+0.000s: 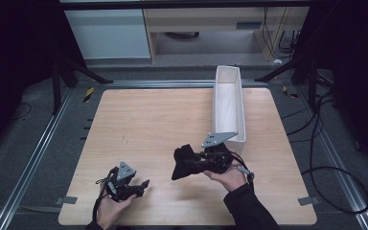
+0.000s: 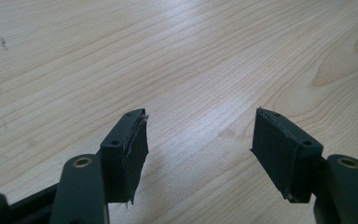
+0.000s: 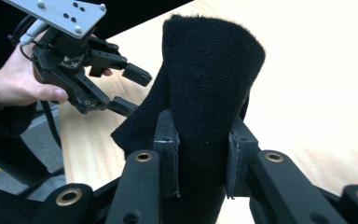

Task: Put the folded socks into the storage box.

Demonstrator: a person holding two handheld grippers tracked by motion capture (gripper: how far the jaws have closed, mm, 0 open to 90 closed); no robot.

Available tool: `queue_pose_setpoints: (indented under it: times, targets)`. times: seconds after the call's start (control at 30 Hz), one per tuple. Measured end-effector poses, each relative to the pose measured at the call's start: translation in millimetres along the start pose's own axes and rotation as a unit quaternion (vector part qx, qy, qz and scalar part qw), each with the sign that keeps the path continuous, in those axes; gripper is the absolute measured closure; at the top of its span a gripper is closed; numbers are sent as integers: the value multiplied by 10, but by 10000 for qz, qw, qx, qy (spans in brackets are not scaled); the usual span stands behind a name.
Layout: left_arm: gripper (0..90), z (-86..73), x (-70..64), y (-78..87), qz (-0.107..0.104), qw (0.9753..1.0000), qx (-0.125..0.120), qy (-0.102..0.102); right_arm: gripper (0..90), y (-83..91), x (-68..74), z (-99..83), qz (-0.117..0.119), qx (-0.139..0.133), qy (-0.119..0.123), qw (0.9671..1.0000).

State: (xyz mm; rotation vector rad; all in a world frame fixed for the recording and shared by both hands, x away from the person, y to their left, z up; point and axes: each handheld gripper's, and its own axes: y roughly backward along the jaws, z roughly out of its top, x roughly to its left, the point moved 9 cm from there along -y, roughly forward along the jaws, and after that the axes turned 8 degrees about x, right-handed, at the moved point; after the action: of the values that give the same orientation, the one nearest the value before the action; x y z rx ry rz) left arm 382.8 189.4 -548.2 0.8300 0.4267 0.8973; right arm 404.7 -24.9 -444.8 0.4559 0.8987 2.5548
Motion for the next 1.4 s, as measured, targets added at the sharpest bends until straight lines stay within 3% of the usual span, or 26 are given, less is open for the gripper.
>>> queue_pose_setpoints:
  times: [0.37,0.6,0.9,1.27,1.4]
  targets:
    - [333,-21,144,5,117,9998,76,109,711,281,-269,184,-318,272,248,9988]
    - [334,-30,195,-2,163,9997,87,159,710,452,-454,283,-538,461,466,9964]
    - [336,-45,207,-3,179,9997,119,138,710,772,-730,435,-757,468,519,9947]
    - [337,-53,215,-15,163,9997,140,120,709,1023,-1167,487,-1060,824,665,9887]
    - [338,-58,226,-11,172,9997,155,121,709,1062,-1334,440,-1170,1069,738,9846]
